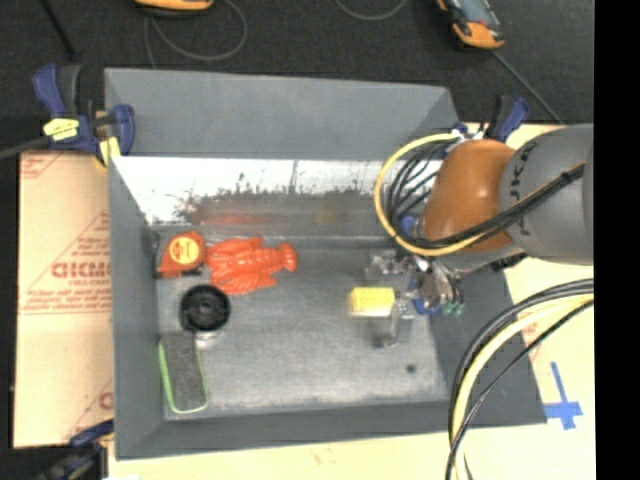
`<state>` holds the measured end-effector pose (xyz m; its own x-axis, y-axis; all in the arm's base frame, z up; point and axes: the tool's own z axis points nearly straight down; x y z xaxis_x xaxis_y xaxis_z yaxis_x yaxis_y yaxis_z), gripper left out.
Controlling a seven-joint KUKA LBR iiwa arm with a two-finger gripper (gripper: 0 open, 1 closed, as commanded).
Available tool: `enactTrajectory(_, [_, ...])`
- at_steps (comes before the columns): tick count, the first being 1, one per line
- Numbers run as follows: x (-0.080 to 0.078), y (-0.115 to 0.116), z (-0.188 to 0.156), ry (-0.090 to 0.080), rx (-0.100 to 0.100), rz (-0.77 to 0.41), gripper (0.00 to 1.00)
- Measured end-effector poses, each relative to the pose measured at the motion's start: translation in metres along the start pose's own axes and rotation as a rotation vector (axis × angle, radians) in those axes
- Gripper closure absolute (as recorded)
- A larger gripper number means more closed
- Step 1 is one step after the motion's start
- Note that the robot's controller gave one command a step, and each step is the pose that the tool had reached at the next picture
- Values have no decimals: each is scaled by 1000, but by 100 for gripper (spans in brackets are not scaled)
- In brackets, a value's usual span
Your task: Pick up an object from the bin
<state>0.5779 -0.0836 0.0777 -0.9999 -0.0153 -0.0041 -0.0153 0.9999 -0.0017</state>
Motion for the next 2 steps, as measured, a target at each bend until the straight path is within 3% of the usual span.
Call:
enactTrajectory(1, [-5,16,6,1,-1,84,0])
enactTrajectory(2, [2,17,6,0,-1,26,0])
